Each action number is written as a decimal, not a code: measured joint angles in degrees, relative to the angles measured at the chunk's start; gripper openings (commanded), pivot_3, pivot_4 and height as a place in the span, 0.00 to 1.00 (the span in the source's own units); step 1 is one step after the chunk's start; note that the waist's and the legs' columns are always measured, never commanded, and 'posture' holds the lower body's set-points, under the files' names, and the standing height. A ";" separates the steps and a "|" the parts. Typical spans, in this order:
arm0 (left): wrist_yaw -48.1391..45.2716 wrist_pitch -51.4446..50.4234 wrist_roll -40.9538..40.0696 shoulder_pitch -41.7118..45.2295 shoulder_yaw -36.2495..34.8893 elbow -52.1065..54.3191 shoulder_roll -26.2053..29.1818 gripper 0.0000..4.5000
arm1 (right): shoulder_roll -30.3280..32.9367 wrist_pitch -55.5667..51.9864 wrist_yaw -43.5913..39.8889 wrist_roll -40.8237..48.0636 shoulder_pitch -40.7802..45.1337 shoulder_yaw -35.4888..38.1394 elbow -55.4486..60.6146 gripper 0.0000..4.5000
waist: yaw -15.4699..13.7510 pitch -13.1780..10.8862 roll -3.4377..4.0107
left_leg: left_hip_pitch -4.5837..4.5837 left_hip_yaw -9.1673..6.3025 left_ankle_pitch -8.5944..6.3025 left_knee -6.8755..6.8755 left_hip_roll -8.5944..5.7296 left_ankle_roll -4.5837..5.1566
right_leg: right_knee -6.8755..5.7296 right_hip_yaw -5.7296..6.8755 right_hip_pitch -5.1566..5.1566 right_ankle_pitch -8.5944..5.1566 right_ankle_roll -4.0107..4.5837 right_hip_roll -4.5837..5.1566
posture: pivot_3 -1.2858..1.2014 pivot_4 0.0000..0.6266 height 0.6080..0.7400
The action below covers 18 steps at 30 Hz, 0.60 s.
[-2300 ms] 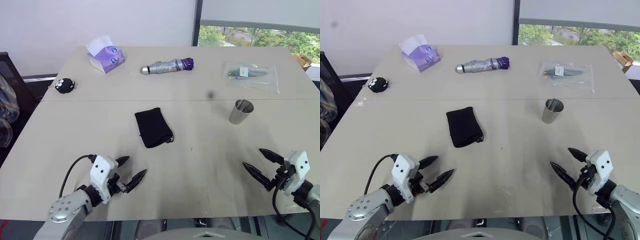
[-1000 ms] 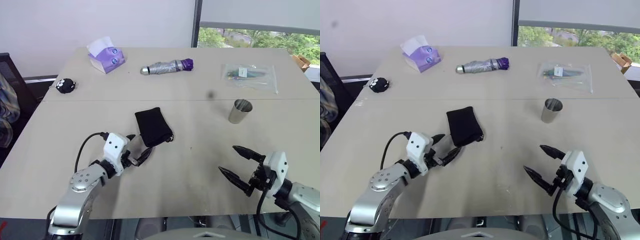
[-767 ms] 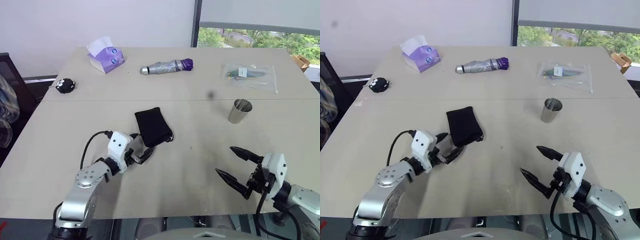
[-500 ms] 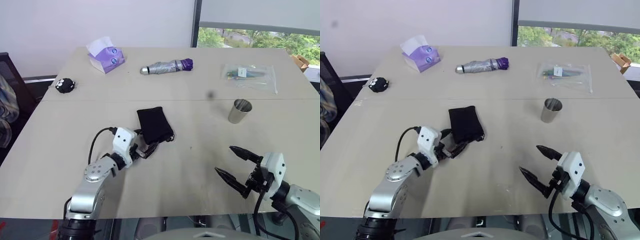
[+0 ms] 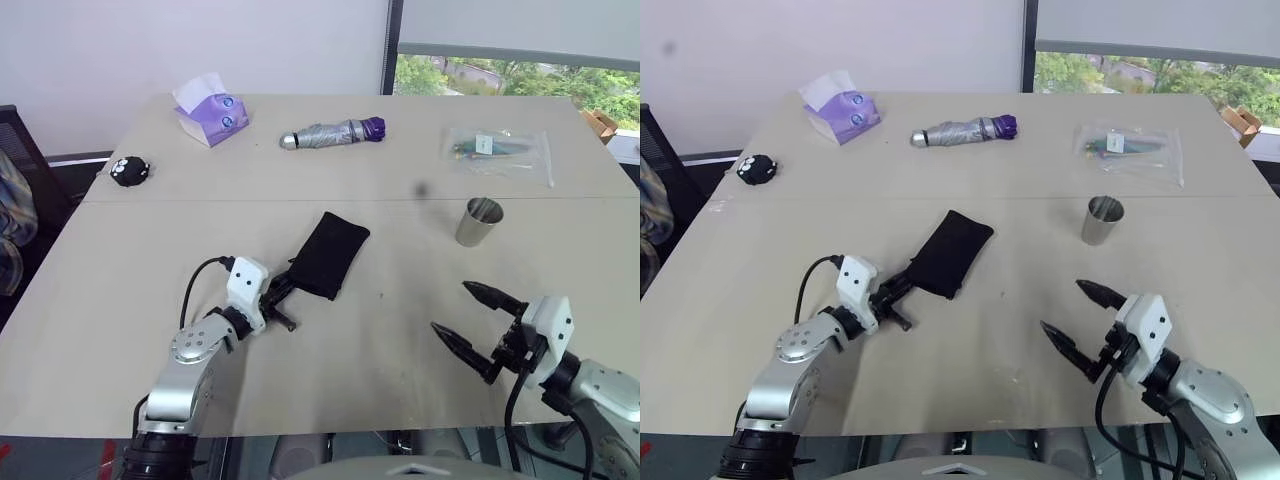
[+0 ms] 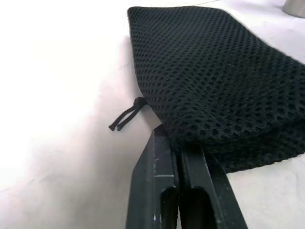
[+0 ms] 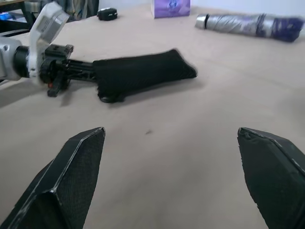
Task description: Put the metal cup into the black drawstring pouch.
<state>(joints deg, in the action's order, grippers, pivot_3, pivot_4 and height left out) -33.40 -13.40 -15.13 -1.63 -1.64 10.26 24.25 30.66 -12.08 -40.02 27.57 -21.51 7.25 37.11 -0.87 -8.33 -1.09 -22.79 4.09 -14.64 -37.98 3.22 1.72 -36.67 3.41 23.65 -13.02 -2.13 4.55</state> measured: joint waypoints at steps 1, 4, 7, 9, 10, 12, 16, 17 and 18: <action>0.20 -0.01 0.35 0.60 0.12 -0.20 -0.17 0.01 | 0.72 0.00 -0.01 -0.12 1.18 0.65 -0.44 1.00 | 0.00 0.00 0.00 | -0.02 0.01 0.00 -0.04 0.00 0.00 | -0.02 -0.01 0.00 0.00 0.00 0.00 | 0.52 0.24 1.00; 1.46 -0.72 0.69 2.48 0.30 -0.30 -1.14 0.01 | 2.34 -0.32 0.41 -0.89 6.34 1.96 -3.13 1.00 | 0.01 -0.04 -0.04 | -0.05 0.01 0.00 -0.18 0.00 0.00 | -0.06 -0.03 -0.01 0.01 -0.01 0.00 | 0.52 0.24 1.00; 3.80 -3.16 1.00 5.99 1.15 -0.20 -2.74 0.01 | 4.76 -0.92 2.17 -3.30 14.30 3.77 -7.68 1.00 | 0.02 -0.06 -0.06 | -0.08 0.01 0.00 -0.29 -0.02 0.01 | -0.11 -0.08 -0.04 0.01 -0.01 -0.03 | 0.52 0.24 1.00; 5.41 -5.67 0.97 8.02 1.27 0.02 -3.91 0.01 | 6.41 -1.43 2.63 -5.24 18.43 3.91 -10.94 1.00 | 0.01 -0.07 -0.08 | -0.10 0.02 0.00 -0.28 -0.03 0.01 | -0.11 -0.07 -0.04 0.12 0.17 -0.07 | 0.52 0.24 1.00; 6.45 -7.60 0.79 9.36 1.19 0.42 -4.51 0.01 | 7.39 -1.45 2.68 -6.96 20.62 3.42 -12.87 1.00 | 0.01 -0.10 -0.11 | -0.12 0.05 0.00 -0.28 -0.03 0.01 | -0.11 -0.07 -0.04 0.13 0.17 -0.10 | 0.52 0.24 1.00; 9.36 -12.84 -0.29 14.71 0.90 0.94 -6.71 0.01 | 9.76 -1.71 2.97 -10.94 26.93 1.73 -18.13 1.00 | -0.03 -0.16 -0.14 | -0.20 0.07 0.01 -0.30 -0.05 0.01 | -0.11 -0.08 -0.04 0.14 0.16 -0.18 | 0.52 0.24 1.00; 14.43 -22.00 -3.02 24.30 -0.17 2.81 -10.48 0.01 | 10.67 -1.19 2.16 -16.27 36.47 -2.93 -26.79 1.00 | 0.08 -0.18 -0.18 | -0.20 0.02 0.01 -0.28 -0.05 0.01 | -0.10 -0.30 -0.08 0.28 -0.07 -0.40 | 0.52 0.24 1.00; 16.05 -25.04 -3.95 25.78 -0.95 2.79 -11.57 0.01 | 11.22 -0.43 1.06 -18.20 38.28 -5.17 -29.47 1.00 | 0.15 -0.18 -0.18 | -0.17 0.00 0.01 -0.26 -0.05 0.01 | -0.10 -0.33 -0.09 0.27 -0.09 -0.43 | 0.52 0.24 1.00; 17.62 -27.78 -4.55 27.36 -1.69 2.38 -12.83 0.01 | 11.82 -0.03 0.01 -19.88 39.88 -7.09 -32.11 1.00 | 0.16 -0.21 -0.20 | -0.23 -0.01 0.01 -0.25 -0.05 0.01 | -0.08 -0.35 -0.04 0.27 -0.10 -0.44 | 0.52 0.24 1.00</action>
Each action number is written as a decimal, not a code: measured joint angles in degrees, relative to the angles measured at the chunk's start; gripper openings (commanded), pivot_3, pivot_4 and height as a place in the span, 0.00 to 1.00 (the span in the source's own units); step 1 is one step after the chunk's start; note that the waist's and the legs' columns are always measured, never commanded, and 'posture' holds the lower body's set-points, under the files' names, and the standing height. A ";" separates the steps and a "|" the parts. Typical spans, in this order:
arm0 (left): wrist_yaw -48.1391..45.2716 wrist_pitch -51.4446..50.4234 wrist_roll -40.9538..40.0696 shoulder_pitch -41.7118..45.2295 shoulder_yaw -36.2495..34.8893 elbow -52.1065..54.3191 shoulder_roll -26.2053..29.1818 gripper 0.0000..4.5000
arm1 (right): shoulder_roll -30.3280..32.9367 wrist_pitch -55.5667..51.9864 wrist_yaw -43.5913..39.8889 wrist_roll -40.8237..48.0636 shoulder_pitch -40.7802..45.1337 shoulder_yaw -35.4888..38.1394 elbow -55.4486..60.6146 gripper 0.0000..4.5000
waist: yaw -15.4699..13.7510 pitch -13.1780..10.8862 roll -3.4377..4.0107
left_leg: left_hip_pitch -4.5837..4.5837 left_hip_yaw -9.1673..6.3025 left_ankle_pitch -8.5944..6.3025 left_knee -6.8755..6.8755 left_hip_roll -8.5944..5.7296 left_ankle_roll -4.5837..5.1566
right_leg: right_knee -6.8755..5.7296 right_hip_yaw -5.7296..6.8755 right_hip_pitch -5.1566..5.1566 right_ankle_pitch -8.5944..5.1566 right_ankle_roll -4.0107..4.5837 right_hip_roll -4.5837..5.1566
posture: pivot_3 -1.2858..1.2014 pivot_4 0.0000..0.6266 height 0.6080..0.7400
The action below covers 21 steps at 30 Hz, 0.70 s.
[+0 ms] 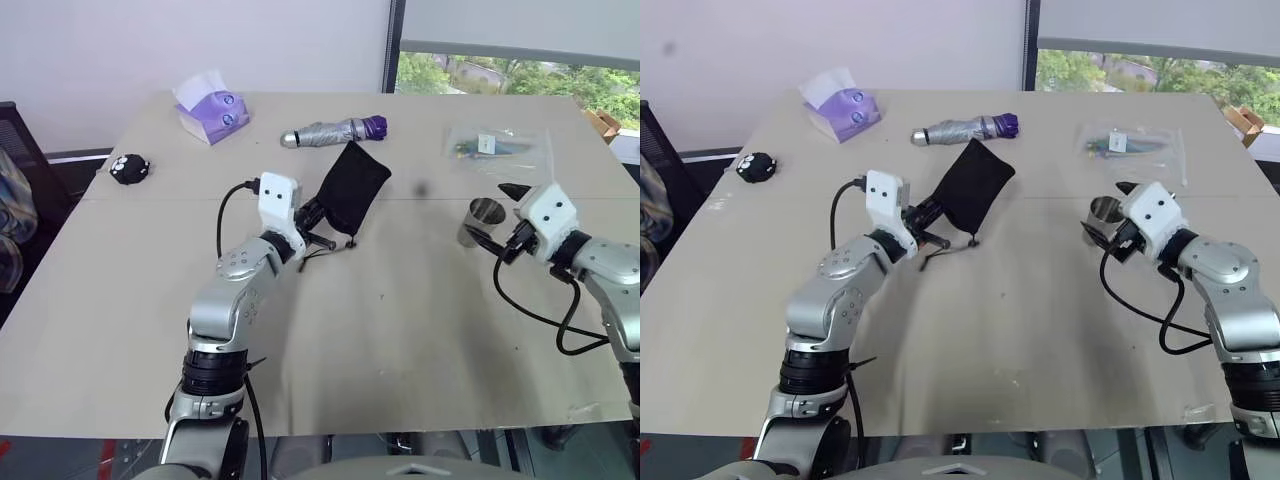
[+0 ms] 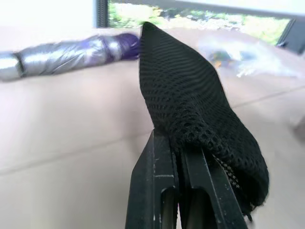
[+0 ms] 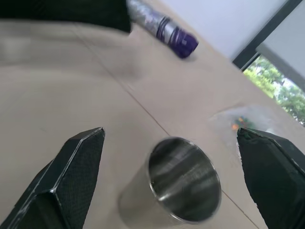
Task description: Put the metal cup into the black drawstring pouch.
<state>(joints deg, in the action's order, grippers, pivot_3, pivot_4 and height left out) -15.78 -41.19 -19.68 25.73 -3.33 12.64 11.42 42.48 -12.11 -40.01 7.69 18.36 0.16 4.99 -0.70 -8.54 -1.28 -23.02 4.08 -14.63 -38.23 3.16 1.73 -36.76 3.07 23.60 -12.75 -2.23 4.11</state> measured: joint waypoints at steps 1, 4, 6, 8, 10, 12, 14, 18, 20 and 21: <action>1.05 -1.82 -0.51 1.08 -0.40 -0.09 -0.83 0.01 | 0.28 0.27 -0.70 -1.12 0.88 -1.09 -1.72 1.00 | -0.02 -0.04 -0.03 | -0.02 -0.01 0.00 0.00 0.00 0.00 | 0.01 0.01 0.02 0.00 0.00 0.00 | 0.52 0.24 1.00; 4.84 -8.37 -2.43 5.25 -2.60 -0.55 -3.22 0.00 | 2.74 2.66 -4.11 -4.90 1.83 -4.85 -5.18 0.73 | -0.20 -0.06 -0.04 | -0.06 -0.03 0.00 0.02 -0.01 0.00 | 0.06 0.04 0.02 -0.01 -0.03 0.01 | 0.52 0.24 1.00; 7.17 -12.25 -3.57 7.29 -5.09 -1.04 -4.61 0.00 | 4.82 4.28 -6.03 -7.04 1.47 -6.20 -5.80 0.54 | -0.12 -0.08 -0.04 | -0.07 -0.01 0.00 0.00 -0.02 0.00 | 0.07 0.03 0.02 -0.02 -0.04 0.02 | 0.52 0.24 1.00; 10.37 -17.07 -5.95 9.38 -9.19 -2.02 -7.68 0.00 | 7.26 5.64 -6.72 -9.13 0.19 -6.22 -6.06 0.29 | -0.13 -0.09 -0.07 | -0.07 -0.01 0.00 -0.04 -0.04 0.00 | 0.06 0.01 0.01 -0.02 -0.04 0.03 | 0.52 0.24 1.00; 11.82 -19.35 -7.06 9.80 -10.81 -2.24 -8.56 0.00 | 8.01 6.10 -6.82 -9.82 -0.25 -6.09 -6.03 0.11 | -0.03 -0.11 -0.09 | -0.06 -0.01 0.00 -0.05 -0.04 -0.01 | 0.06 -0.02 0.01 -0.02 -0.04 0.02 | 0.52 0.24 1.00; 13.14 -22.33 -8.05 10.24 -12.14 -2.29 -9.46 0.00 | 8.58 6.12 -6.83 -10.48 -1.33 -5.80 -5.95 0.02 | 0.05 -0.12 -0.11 | -0.02 0.01 0.00 -0.05 -0.03 -0.01 | 0.02 -0.05 0.01 -0.02 -0.04 0.01 | 0.52 0.24 1.00; 13.83 -24.82 -9.37 10.51 -13.08 -2.48 -10.20 0.00 | 8.62 5.95 -6.79 -10.59 -1.45 -5.52 -5.38 0.02 | 0.08 -0.13 -0.11 | 0.02 0.01 0.01 -0.05 -0.02 -0.03 | -0.03 -0.08 0.01 -0.02 -0.04 -0.01 | 0.52 0.24 1.00; 14.70 -29.28 -12.08 12.08 -15.60 -3.70 -12.19 0.00 | 5.40 1.10 -5.85 -7.71 0.05 -3.23 2.30 0.02 | 0.21 -0.16 -0.12 | 0.04 -0.02 0.08 -0.06 -0.01 -0.14 | -0.04 -0.09 0.01 -0.01 -0.04 -0.05 | 0.52 0.24 1.00; 14.89 -30.57 -12.76 12.91 -15.91 -4.22 -13.22 0.00 | 1.35 -3.95 -5.46 -3.51 1.81 -3.16 8.93 0.02 | 0.15 -0.16 -0.13 | 0.03 -0.06 0.16 -0.04 0.00 -0.28 | -0.04 -0.07 0.01 -0.01 -0.04 -0.06 | 0.52 0.24 1.00; 14.92 -31.04 -13.12 13.00 -15.93 -4.28 -13.33 0.00 | -0.03 -6.24 -5.23 -1.96 2.33 -3.17 11.06 0.02 | 0.08 -0.17 -0.15 | 0.02 -0.09 0.16 -0.03 0.00 -0.29 | -0.03 -0.05 0.01 -0.01 -0.04 -0.06 | 0.52 0.24 1.00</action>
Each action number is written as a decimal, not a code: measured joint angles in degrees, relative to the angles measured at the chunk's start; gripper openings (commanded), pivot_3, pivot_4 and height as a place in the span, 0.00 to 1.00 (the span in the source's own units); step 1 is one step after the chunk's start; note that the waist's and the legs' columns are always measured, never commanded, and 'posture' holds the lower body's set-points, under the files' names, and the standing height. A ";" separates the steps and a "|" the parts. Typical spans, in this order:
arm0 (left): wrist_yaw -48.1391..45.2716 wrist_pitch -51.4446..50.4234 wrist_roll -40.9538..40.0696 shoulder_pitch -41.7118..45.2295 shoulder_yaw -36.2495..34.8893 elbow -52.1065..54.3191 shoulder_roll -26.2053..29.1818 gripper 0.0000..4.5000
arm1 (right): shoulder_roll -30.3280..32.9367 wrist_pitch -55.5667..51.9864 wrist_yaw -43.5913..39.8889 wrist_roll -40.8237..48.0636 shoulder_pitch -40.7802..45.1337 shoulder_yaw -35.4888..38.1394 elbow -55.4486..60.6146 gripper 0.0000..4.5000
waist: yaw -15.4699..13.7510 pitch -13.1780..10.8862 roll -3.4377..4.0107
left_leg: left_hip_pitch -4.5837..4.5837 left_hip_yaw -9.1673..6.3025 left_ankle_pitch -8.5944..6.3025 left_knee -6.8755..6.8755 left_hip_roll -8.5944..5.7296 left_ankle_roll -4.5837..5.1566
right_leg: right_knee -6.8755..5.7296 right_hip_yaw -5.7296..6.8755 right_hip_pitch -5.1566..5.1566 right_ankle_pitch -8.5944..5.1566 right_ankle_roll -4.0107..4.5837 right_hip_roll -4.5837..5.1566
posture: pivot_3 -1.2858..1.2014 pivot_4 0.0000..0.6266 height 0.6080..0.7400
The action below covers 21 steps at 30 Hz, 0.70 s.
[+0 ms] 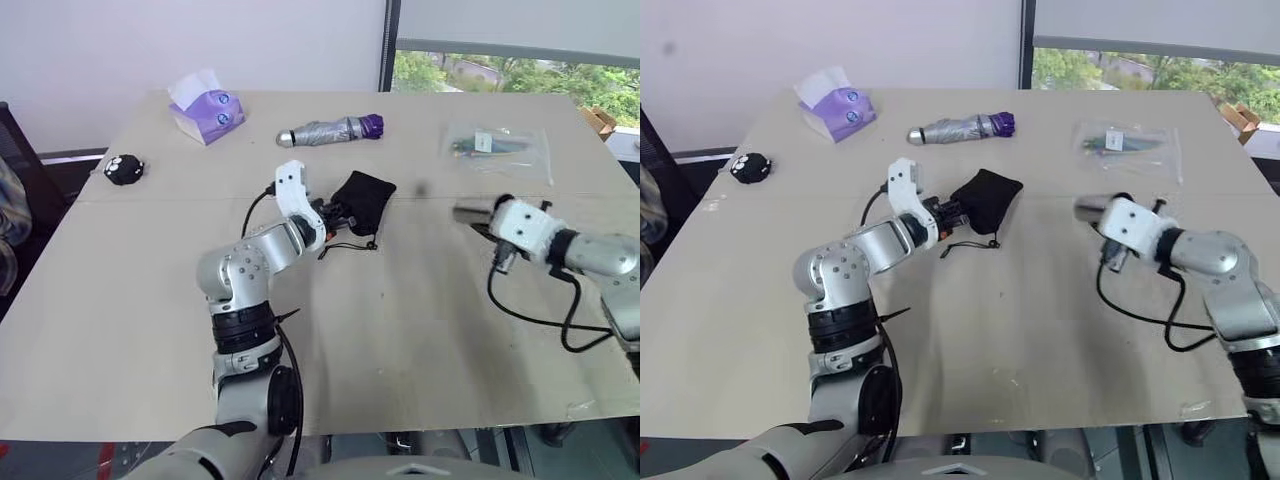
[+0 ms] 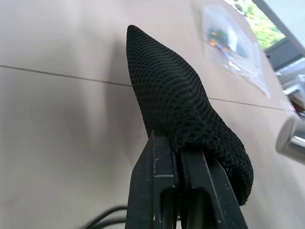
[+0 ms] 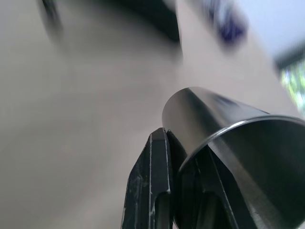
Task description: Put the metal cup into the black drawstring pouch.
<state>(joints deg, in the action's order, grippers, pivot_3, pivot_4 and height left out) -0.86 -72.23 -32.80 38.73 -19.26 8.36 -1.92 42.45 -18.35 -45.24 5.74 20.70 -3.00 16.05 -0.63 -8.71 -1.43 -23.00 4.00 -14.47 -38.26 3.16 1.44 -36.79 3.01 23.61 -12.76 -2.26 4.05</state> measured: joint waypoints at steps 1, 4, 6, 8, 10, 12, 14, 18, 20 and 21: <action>0.02 -0.13 -0.06 0.06 -0.02 -0.04 -0.06 0.00 | -0.51 -0.95 0.11 0.64 0.14 0.01 0.74 0.02 | -0.02 0.00 0.00 | -0.01 0.00 0.00 0.00 0.00 0.00 | 0.00 0.00 0.00 0.00 0.00 0.00 | 0.52 0.24 1.00; 1.32 -2.29 -0.96 2.21 -1.74 -1.36 -1.72 0.00 | -5.99 -11.99 0.75 8.41 0.66 -3.22 13.69 0.02 | -0.31 -0.01 0.00 | -0.14 -0.13 0.00 -0.01 -0.01 0.00 | 0.06 0.14 0.01 0.00 0.00 0.03 | 0.52 0.24 1.00; 2.09 -3.23 -1.34 3.29 -3.03 -1.92 -2.89 0.00 | -7.18 -15.94 1.68 9.86 -0.02 -5.66 18.02 0.02 | -0.35 -0.01 -0.01 | -0.28 -0.23 -0.01 -0.07 -0.08 0.00 | 0.12 0.16 0.01 0.00 0.01 0.04 | 0.52 0.24 1.00; 2.95 -4.51 -2.47 4.26 -4.77 -2.34 -4.31 0.00 | -7.58 -18.11 3.13 9.76 -1.94 -7.59 19.58 0.02 | -0.32 -0.01 -0.01 | -0.46 -0.38 -0.03 -0.17 -0.15 0.05 | 0.16 0.16 0.04 0.00 0.01 0.03 | 0.52 0.24 1.00; 3.92 -5.56 -3.44 4.84 -6.54 -2.36 -5.26 0.00 | -8.31 -20.16 4.06 9.78 -2.98 -9.07 19.62 0.02 | -0.19 -0.01 -0.01 | -0.57 -0.46 -0.06 -0.24 -0.20 0.11 | 0.16 0.14 0.09 0.00 0.00 0.03 | 0.52 0.24 1.00; 4.92 -6.51 -3.90 5.22 -7.69 -2.48 -5.47 0.00 | -9.22 -21.88 5.21 9.77 -2.95 -10.01 20.11 0.02 | -0.10 -0.01 -0.02 | -0.55 -0.60 -0.12 -0.25 -0.21 0.22 | 0.11 0.14 0.10 0.00 0.00 0.02 | 0.52 0.24 1.00; 5.43 -7.24 -4.49 5.46 -8.34 -2.54 -5.54 0.00 | -10.14 -23.01 6.89 9.14 -2.67 -10.75 20.18 0.02 | -0.09 -0.01 -0.02 | -0.54 -0.73 -0.13 -0.25 -0.21 0.24 | 0.06 0.20 0.09 0.00 0.01 0.00 | 0.52 0.24 1.00; 6.20 -8.72 -5.27 5.52 -8.47 -2.53 -5.58 0.00 | -17.03 -24.41 14.66 6.28 -1.62 -11.23 17.56 0.02 | -0.10 -0.01 -0.01 | -0.59 -1.00 -0.09 -0.24 -0.20 0.17 | 0.01 0.37 0.10 0.00 0.01 -0.03 | 0.52 0.24 1.00; 6.27 -9.23 -5.64 5.52 -8.30 -2.49 -5.59 0.00 | -20.94 -25.40 19.02 5.66 -1.40 -9.87 16.87 0.02 | -0.14 -0.01 -0.01 | -0.65 -1.11 0.05 -0.24 -0.21 -0.07 | 0.02 0.42 0.10 0.00 0.01 -0.03 | 0.52 0.24 1.00; 6.37 -9.56 -5.64 5.52 -8.33 -2.40 -5.57 0.00 | -21.63 -26.01 20.71 5.09 -1.41 -9.56 16.85 0.02 | -0.21 -0.01 -0.01 | -0.68 -1.14 0.05 -0.24 -0.23 -0.07 | 0.05 0.44 0.10 0.00 0.01 -0.02 | 0.52 0.24 1.00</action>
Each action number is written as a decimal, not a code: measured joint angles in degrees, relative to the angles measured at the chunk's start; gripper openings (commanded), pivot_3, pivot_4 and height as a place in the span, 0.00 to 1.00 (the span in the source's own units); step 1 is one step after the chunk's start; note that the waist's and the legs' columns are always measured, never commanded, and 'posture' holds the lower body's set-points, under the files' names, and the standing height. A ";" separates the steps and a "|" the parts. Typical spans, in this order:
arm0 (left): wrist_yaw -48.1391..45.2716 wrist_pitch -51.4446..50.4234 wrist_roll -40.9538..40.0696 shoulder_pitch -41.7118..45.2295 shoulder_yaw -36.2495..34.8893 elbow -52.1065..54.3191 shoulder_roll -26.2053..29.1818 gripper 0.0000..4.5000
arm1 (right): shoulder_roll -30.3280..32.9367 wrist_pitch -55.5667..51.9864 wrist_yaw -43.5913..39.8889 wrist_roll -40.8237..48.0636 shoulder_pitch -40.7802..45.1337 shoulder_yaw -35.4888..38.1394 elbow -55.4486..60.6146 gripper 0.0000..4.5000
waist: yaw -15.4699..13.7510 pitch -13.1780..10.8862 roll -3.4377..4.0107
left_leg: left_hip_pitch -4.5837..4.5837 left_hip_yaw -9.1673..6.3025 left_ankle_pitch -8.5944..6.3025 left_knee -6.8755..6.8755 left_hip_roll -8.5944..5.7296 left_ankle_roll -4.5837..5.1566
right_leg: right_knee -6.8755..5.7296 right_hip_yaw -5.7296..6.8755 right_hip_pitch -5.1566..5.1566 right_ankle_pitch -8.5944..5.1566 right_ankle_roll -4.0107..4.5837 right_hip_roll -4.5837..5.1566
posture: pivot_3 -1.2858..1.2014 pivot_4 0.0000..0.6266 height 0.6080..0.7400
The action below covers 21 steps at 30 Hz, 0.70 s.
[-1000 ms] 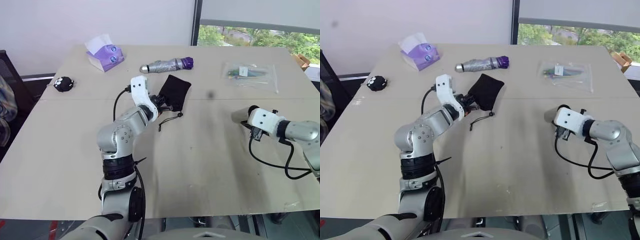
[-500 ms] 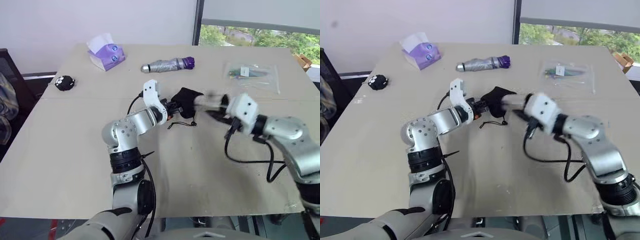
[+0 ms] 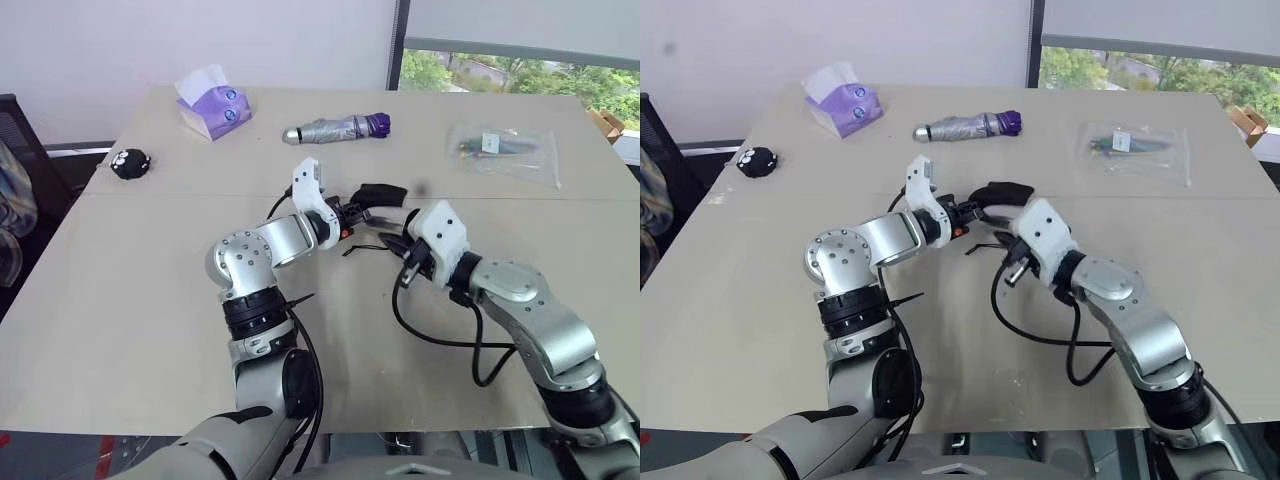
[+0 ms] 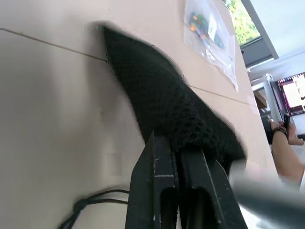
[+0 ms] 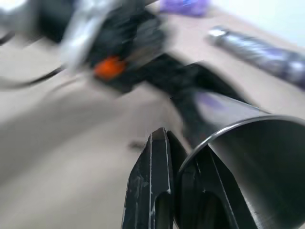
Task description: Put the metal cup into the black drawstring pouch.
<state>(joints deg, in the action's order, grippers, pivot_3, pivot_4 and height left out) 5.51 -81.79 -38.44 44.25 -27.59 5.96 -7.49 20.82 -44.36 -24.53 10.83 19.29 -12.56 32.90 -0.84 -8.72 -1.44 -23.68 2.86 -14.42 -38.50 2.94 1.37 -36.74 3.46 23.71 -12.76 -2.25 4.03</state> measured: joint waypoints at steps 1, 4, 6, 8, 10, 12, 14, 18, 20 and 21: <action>0.00 -0.17 0.00 0.00 0.04 0.07 0.00 0.00 | -1.12 -0.35 1.46 -0.55 -0.03 0.00 -0.25 0.02 | 0.00 0.00 0.00 | -0.03 -0.04 0.00 0.00 -0.07 0.00 | 0.02 -0.02 0.00 0.00 0.00 0.00 | 0.52 0.24 1.00; 0.00 -0.22 0.00 0.00 0.16 0.08 0.00 0.00 | -3.25 -0.77 3.59 -1.05 -0.21 -0.02 -0.54 0.02 | 0.07 0.00 0.00 | -0.03 -0.06 0.00 0.01 -0.11 0.00 | 0.01 -0.04 0.00 0.00 0.00 0.02 | 0.52 0.24 1.00; 0.00 -0.23 0.00 0.00 0.26 0.08 -0.01 0.00 | -4.44 -0.80 4.92 -1.64 -0.20 -0.40 -1.10 0.02 | 0.09 0.00 0.00 | -0.03 -0.08 0.00 0.01 -0.11 0.00 | 0.01 -0.02 0.00 0.00 0.00 0.02 | 0.52 0.24 1.00; 0.00 -0.23 0.00 0.00 0.31 0.08 -0.01 0.00 | -4.73 -0.78 5.68 -2.44 -0.20 -0.84 -1.85 0.02 | 0.06 0.00 0.00 | -0.03 -0.10 0.00 0.01 -0.11 0.01 | -0.01 0.00 0.00 0.00 0.00 0.02 | 0.52 0.24 1.00; 0.03 -0.32 0.03 0.00 0.58 0.11 -0.02 0.00 | -6.99 -0.33 7.80 -3.89 -0.04 -1.69 -3.46 0.02 | 0.12 0.00 0.00 | -0.02 -0.11 -0.01 0.01 -0.11 0.02 | -0.02 -0.01 0.00 0.00 0.00 0.02 | 0.52 0.24 1.00; 0.52 -0.32 0.09 -0.01 0.58 0.19 -0.02 0.00 | -8.62 0.37 9.70 -5.88 0.78 -3.08 -5.95 0.02 | 0.23 0.00 0.00 | -0.01 -0.11 -0.01 0.01 -0.11 0.02 | -0.04 -0.02 0.00 0.00 0.00 0.01 | 0.52 0.24 1.00; 0.59 -0.36 0.01 -0.01 0.75 0.20 -0.04 0.00 | -8.74 2.28 10.80 -8.81 2.29 -5.41 -9.47 0.02 | 0.22 0.00 0.00 | -0.01 -0.10 0.00 0.01 -0.11 0.01 | -0.03 -0.02 0.00 0.00 0.00 0.01 | 0.52 0.24 1.00; 0.60 -0.40 -0.03 -0.01 0.99 0.22 -0.05 0.00 | -7.78 7.18 11.47 -13.93 4.48 -9.01 -15.44 0.02 | 0.26 0.00 0.01 | -0.02 -0.10 0.01 0.01 -0.12 -0.01 | -0.02 -0.03 0.01 0.00 0.00 0.01 | 0.52 0.24 1.00; 0.60 -0.40 -0.07 -0.01 1.07 0.22 -0.06 0.00 | -6.73 10.48 11.26 -16.53 6.28 -10.68 -18.55 0.02 | 0.22 -0.01 0.01 | -0.02 -0.10 0.01 0.01 -0.13 -0.01 | 0.00 -0.03 0.00 0.00 0.00 0.02 | 0.52 0.24 1.00; 0.61 -0.41 -0.08 -0.01 1.06 0.21 -0.07 0.00 | -5.45 13.26 11.01 -18.63 7.60 -11.98 -20.80 0.02 | 0.24 -0.01 0.01 | -0.02 -0.09 0.01 0.01 -0.13 -0.01 | 0.00 -0.03 0.00 0.00 0.00 0.02 | 0.52 0.24 1.00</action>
<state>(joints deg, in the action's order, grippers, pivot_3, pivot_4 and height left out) 6.12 -82.19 -38.52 44.24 -26.53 6.17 -7.56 15.37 -31.11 -13.52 -7.81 26.89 -24.55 12.10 -0.60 -8.72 -1.43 -23.70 2.76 -14.41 -38.49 2.81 1.37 -36.74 3.42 23.71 -12.76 -2.25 4.04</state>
